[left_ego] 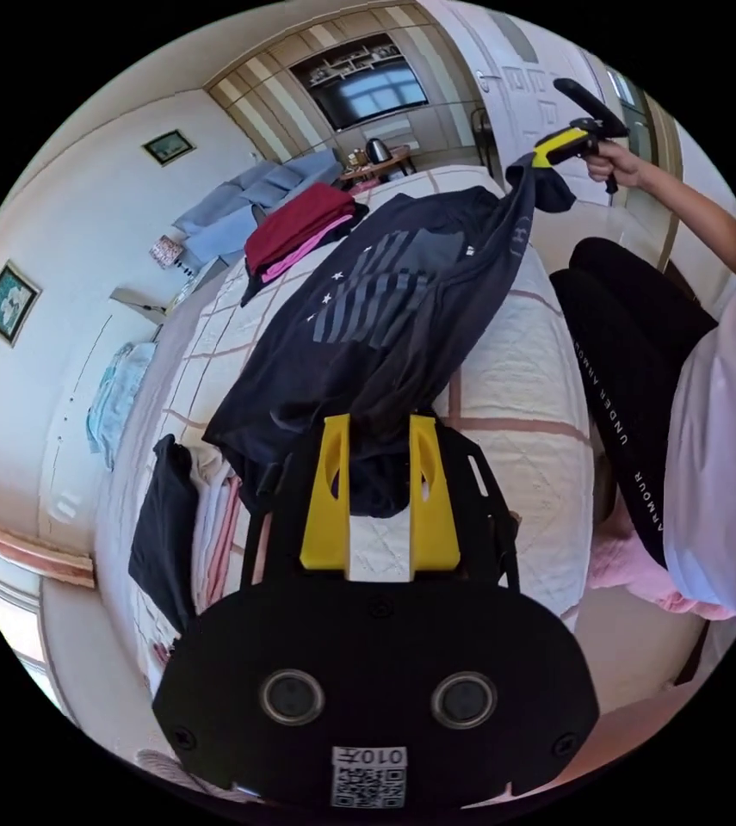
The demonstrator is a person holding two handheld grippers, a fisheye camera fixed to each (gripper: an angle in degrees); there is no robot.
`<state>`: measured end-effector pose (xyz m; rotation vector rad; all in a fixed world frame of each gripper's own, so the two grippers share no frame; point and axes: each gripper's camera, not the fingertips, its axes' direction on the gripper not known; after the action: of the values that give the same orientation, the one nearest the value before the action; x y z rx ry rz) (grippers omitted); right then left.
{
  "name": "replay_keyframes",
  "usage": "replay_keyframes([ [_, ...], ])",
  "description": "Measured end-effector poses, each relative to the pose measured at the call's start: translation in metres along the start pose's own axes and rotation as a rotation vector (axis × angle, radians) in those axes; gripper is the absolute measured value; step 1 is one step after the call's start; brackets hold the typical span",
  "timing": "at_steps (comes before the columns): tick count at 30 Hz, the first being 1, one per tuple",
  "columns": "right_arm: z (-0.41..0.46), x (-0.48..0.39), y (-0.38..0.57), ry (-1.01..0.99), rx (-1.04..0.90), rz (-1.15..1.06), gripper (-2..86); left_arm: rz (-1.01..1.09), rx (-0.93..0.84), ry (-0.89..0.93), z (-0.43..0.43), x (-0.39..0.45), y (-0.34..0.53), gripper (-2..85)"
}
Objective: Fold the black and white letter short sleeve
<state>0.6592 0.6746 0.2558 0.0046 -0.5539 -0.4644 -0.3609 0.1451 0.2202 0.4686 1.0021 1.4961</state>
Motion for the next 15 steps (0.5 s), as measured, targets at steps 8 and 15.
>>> replay_keyframes([
  [8, -0.009, -0.039, 0.008, 0.014, -0.024, -0.024, 3.2, 0.203, 0.005, 0.048, -0.008, 0.009, -0.03, 11.3],
  [15, -0.017, -0.073, 0.022, 0.036, -0.015, -0.006, 3.4, 0.433, -0.116, 0.171, -0.006, 0.033, -0.041, 9.3],
])
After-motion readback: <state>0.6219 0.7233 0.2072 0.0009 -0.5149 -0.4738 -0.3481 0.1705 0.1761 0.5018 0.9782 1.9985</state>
